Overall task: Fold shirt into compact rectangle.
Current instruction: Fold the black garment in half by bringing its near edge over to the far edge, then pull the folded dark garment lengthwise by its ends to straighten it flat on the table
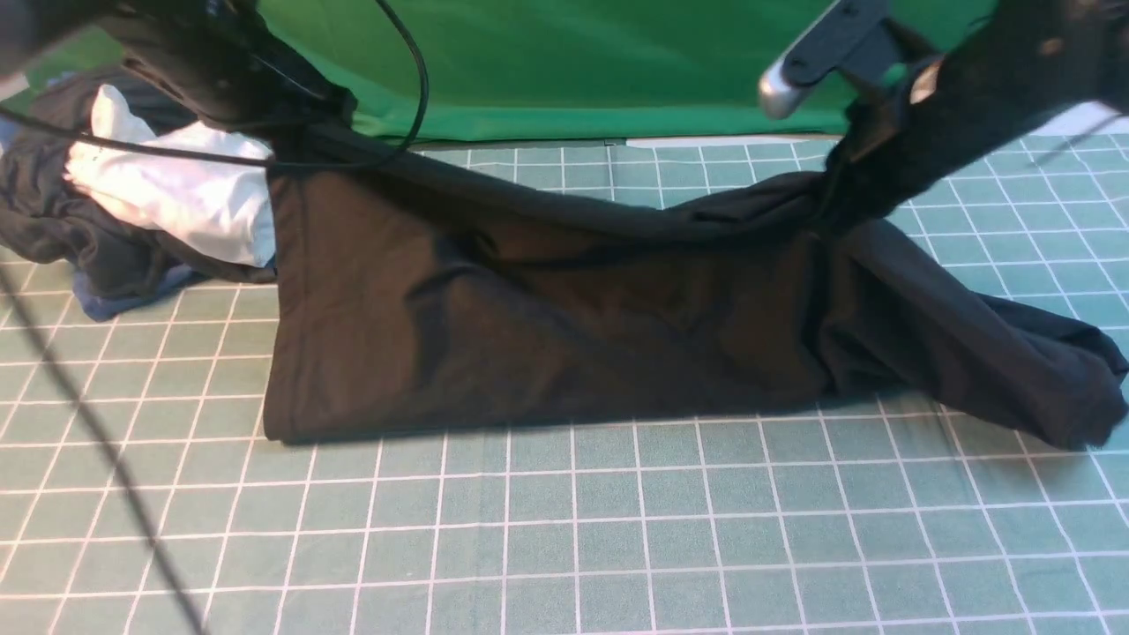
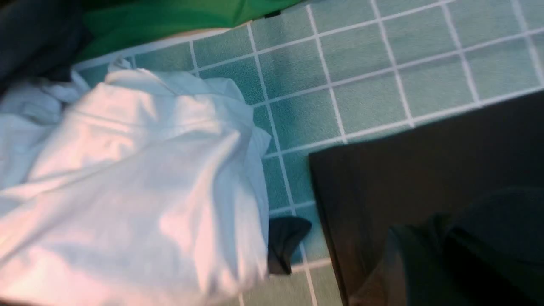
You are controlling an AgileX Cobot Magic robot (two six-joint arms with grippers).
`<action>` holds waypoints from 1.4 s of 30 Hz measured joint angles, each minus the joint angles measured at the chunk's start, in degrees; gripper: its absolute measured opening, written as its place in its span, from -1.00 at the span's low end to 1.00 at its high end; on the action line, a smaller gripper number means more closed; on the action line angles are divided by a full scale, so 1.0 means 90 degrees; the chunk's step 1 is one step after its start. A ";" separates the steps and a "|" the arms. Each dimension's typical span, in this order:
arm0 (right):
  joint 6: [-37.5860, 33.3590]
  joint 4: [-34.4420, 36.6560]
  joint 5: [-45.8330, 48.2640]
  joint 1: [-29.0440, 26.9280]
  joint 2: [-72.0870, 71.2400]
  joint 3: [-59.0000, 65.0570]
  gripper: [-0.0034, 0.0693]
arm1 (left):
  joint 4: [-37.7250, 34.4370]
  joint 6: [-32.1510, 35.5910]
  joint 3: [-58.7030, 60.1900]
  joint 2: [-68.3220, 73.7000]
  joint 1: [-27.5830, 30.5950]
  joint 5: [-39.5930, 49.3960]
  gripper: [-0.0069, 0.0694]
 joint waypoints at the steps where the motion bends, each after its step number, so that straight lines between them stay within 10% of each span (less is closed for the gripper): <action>1: 0.0000 0.0000 -0.0074 -0.0003 0.0115 -0.0079 -0.82 | 0.0046 -0.0077 -0.0095 0.0161 0.0000 0.0000 -0.79; 11: 0.0203 -0.0006 -0.0846 -0.0151 0.1427 -0.0633 -0.70 | 0.0726 -0.0763 -0.0552 0.1168 0.0007 -0.0056 -0.78; 16: 0.0255 -0.0026 -0.1282 -0.0185 0.1605 -0.0640 -0.07 | 0.0832 -0.0882 -0.0576 0.1269 0.0011 -0.0166 -0.65; 22: 0.0313 -0.0026 -0.0913 -0.0185 0.1398 -0.0938 0.24 | 0.1753 -0.1227 -0.0607 0.1201 0.0011 -0.0040 -0.16; 29: 0.0485 -0.0026 0.0539 -0.0191 0.0721 -0.1620 -0.09 | 0.1887 -0.1588 -0.1357 0.0885 0.0030 0.0713 0.10; 33: 0.0589 -0.0007 0.1479 -0.0272 0.0229 -0.1828 -0.72 | -0.0131 -0.1009 -0.1903 0.0715 -0.0052 0.1345 -0.27; 42: 0.0802 0.0001 0.2602 -0.0988 -0.0115 -0.1843 -0.84 | -0.2379 -0.0022 -0.1934 0.1366 -0.1686 0.1524 -0.81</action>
